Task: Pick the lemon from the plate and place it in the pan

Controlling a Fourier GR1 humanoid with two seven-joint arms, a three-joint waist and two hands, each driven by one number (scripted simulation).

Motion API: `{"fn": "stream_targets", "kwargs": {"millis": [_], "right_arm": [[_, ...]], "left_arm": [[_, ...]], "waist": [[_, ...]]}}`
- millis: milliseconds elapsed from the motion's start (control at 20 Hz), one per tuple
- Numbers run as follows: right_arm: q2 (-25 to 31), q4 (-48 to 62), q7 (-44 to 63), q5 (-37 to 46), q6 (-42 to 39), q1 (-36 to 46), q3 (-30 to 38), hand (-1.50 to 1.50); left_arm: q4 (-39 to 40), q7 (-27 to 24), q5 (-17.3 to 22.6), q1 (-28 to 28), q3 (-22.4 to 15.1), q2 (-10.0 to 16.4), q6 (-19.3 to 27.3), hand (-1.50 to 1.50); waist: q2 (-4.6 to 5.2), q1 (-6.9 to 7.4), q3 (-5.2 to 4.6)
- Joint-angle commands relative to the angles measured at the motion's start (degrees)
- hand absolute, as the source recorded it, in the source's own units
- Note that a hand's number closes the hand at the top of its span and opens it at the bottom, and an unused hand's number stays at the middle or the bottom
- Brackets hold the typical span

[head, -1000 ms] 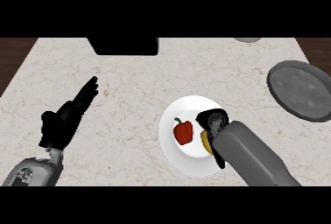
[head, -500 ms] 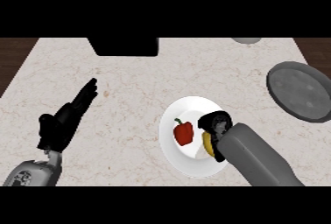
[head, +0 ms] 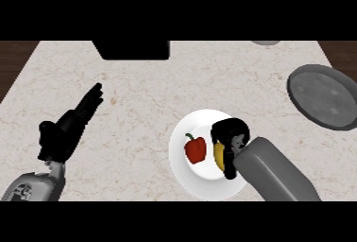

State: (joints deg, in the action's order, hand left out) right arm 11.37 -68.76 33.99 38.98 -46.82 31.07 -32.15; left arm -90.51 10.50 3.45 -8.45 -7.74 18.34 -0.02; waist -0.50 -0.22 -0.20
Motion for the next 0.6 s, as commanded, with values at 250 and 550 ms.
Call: {"fn": "stream_targets", "kwargs": {"millis": [250,550], "right_arm": [[3.4,-20.0,4.6,8.0,31.1,-5.3,11.9,1.50],[6.3,-37.7,7.4,20.3,43.6,-13.1,7.9,1.50]], "left_arm": [[0.3,0.2,0.2,2.4,1.3,-0.5,1.4,0.00],[-2.1,2.2,0.5,1.9,1.4,0.2,0.6,0.00]], "waist": [[-0.90,-4.24,0.29],[-0.56,-2.91,0.28]]}}
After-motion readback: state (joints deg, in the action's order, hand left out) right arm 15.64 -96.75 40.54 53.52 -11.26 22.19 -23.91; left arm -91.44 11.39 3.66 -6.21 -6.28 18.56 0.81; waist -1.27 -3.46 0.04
